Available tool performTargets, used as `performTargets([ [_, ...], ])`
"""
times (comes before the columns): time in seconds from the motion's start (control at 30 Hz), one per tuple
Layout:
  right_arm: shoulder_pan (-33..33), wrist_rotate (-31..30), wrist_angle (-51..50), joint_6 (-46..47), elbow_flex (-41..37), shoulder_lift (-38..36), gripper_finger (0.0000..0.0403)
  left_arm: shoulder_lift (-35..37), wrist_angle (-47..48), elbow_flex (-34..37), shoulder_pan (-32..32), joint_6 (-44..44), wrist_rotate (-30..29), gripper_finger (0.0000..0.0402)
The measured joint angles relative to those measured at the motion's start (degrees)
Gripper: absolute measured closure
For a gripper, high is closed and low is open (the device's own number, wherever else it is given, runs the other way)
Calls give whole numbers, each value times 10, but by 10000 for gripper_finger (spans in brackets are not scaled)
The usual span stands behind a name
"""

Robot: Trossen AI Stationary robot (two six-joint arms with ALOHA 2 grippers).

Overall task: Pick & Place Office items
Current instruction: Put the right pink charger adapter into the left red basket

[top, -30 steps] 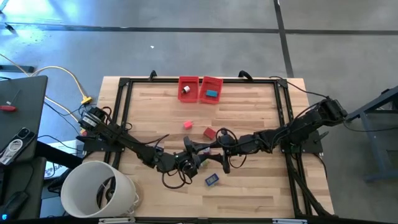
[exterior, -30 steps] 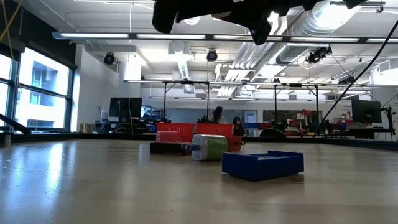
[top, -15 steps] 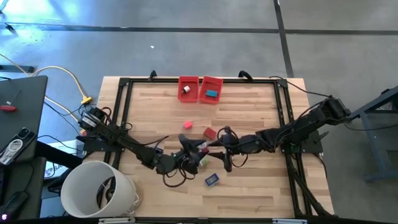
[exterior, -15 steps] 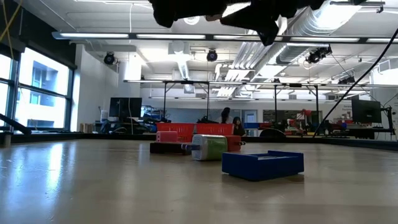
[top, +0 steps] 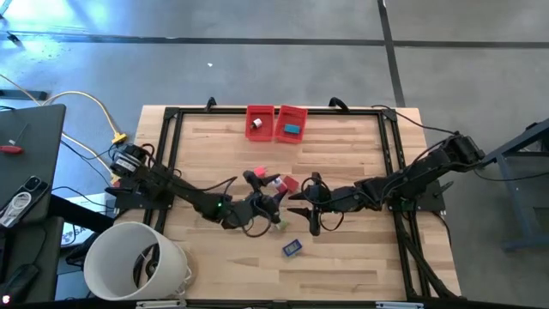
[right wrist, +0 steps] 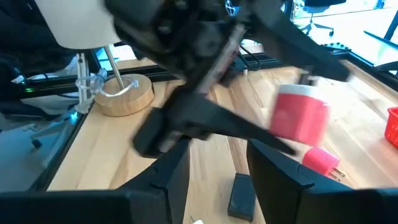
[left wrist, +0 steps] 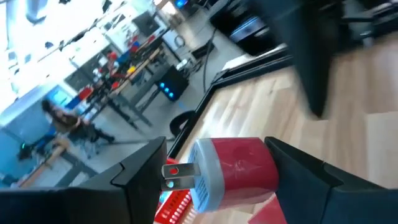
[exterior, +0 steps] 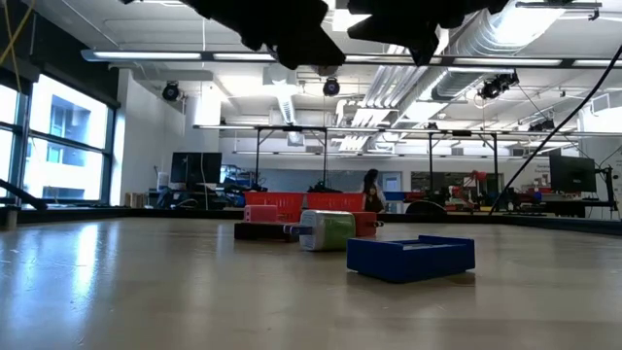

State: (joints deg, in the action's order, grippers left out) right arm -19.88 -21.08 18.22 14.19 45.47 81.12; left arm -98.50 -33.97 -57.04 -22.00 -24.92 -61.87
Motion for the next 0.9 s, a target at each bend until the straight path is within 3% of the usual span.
performTargets([
  [0.4,0,0,-14,-5,0,0,257,0,77,0,51,88,10,158],
  [0.7,0,2,-17,-2,0,0,257,0,162,0,96,189,88,158],
  [0.9,0,3,-25,8,0,0,257,0,204,0,127,229,99,158],
])
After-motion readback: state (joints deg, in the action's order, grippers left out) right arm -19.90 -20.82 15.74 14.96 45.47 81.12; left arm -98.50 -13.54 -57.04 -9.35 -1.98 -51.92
